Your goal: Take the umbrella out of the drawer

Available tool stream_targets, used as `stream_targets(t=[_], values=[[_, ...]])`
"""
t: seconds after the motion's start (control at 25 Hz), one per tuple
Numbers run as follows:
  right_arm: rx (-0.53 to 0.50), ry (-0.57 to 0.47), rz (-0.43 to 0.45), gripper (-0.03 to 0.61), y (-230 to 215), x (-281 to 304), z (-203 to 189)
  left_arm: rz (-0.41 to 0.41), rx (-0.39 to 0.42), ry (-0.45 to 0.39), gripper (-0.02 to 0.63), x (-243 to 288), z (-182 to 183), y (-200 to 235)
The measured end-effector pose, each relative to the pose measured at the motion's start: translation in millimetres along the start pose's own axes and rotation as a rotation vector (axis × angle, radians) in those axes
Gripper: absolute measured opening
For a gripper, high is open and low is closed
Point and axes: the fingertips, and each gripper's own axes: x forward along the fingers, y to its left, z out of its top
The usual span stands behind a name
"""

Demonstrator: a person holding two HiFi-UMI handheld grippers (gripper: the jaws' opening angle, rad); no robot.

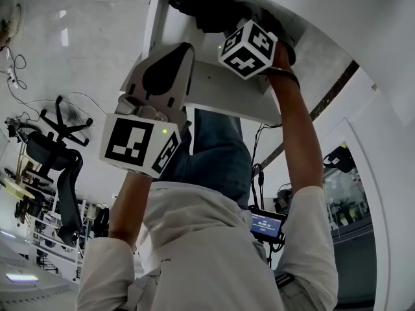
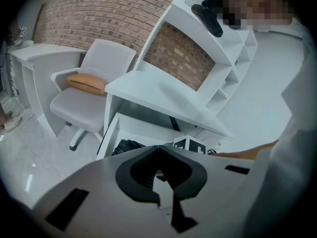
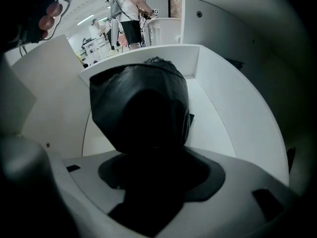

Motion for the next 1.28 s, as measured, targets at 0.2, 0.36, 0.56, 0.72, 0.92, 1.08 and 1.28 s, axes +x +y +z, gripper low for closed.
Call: stream_targets(t=[0.2,0.36,0.56,0.72,0.92,1.08,1.28], values=[[0.024,0.009,-0.002,0.249,1,-1,-1,0.006,0.006,-0.008,0.017,-5,1,-1],[0.041,0.011,-0.004,0.244,0,-2,-3,0.007,0.012,-0.015,0.017,-8,3,-4],[0.072,0.008,0.006,0.244,2,-4,-3,0.005,0.020,-0.020,0.017,-12,6,-5],[0.105,0.006,0.016,0.244,11,-5,-6,0.005,0.027,-0.025,0.017,-16,5,-5],[0.104,0.010,0.024,0.244,26,-8,-8,0.006,0.031,-0.030,0.017,-24,5,-5],[0.091,0.013,0.032,0.244,31,-14,-7,0.011,0.048,-0.037,0.017,-27,10,-6],[0.092,0.002,0.030,0.244,36,-20,-4,0.023,0.073,-0.041,0.017,-33,10,-6]])
